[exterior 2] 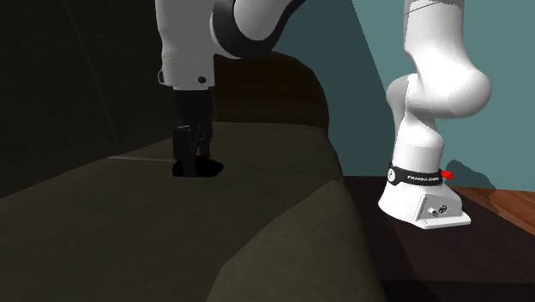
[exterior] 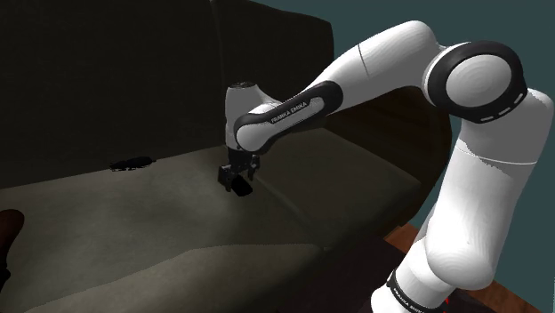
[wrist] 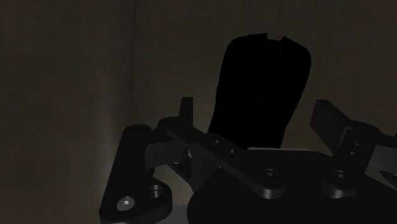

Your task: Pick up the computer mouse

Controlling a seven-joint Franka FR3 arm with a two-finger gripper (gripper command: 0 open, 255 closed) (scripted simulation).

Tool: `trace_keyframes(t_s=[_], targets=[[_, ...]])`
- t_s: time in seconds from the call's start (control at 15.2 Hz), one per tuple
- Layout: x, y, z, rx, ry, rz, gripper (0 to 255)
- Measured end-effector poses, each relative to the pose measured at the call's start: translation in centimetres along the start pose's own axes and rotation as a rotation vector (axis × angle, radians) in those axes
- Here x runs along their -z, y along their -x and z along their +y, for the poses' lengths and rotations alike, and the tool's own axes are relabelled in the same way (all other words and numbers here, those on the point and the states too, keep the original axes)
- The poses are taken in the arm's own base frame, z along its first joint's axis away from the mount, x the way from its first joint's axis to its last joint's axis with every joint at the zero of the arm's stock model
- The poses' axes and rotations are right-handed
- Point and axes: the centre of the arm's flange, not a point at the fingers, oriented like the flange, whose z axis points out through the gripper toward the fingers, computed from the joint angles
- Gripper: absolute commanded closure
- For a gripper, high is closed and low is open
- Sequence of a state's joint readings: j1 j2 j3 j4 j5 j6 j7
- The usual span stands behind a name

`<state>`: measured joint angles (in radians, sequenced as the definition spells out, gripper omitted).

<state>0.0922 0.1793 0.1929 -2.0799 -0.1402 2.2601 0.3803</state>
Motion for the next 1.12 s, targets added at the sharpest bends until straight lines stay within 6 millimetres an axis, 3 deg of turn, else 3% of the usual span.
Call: trace_keyframes(t_s=[0.07, 0.73, 1.12], targets=[[-0.3, 0.0, 0.0, 0.000, 0.000, 0.000, 255], [-0.4, 0.0, 0.0, 0.000, 0.000, 0.001, 255], [2.2, -0.1, 0.1, 0.000, 0.000, 0.001, 255]])
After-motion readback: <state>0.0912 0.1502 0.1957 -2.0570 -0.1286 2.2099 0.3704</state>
